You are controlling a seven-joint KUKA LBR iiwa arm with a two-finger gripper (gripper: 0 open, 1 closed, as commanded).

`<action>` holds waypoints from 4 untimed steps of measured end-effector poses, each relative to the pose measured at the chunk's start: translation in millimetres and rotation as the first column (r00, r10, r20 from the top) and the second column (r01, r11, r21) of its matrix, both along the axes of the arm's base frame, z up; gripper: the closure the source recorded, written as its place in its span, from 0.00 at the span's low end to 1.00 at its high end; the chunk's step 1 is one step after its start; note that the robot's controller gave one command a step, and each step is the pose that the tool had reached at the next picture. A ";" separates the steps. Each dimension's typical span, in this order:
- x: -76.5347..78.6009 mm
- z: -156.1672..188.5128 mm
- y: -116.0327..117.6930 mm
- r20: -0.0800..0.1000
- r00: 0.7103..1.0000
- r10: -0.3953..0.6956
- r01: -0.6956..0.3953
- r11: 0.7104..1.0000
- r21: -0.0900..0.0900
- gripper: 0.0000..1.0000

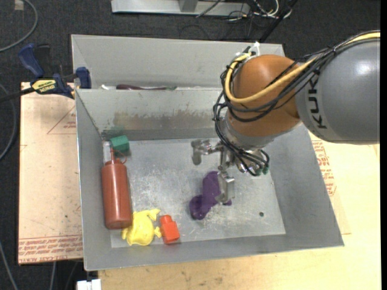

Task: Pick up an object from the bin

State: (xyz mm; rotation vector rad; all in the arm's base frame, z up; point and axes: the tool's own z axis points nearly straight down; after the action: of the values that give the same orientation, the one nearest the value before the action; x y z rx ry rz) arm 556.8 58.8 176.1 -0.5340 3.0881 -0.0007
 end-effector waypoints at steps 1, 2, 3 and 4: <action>-7.4 -44.2 2.4 0.004 0.999 0.054 -0.054 0.999 0.005 0.00; -33.9 -94.5 -25.9 0.000 0.891 0.454 -0.454 0.891 -0.002 1.00; -33.8 -94.4 -25.7 0.001 0.891 0.454 -0.454 0.891 -0.001 1.00; -33.8 -94.4 -25.7 0.001 0.891 0.454 -0.454 0.891 -0.001 1.00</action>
Offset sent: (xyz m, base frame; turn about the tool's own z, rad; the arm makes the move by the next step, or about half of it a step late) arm -0.0340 -0.0266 -0.0940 -0.4749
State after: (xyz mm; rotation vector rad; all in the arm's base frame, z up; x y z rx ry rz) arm 522.9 33.1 81.7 -1.2399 2.8776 0.0007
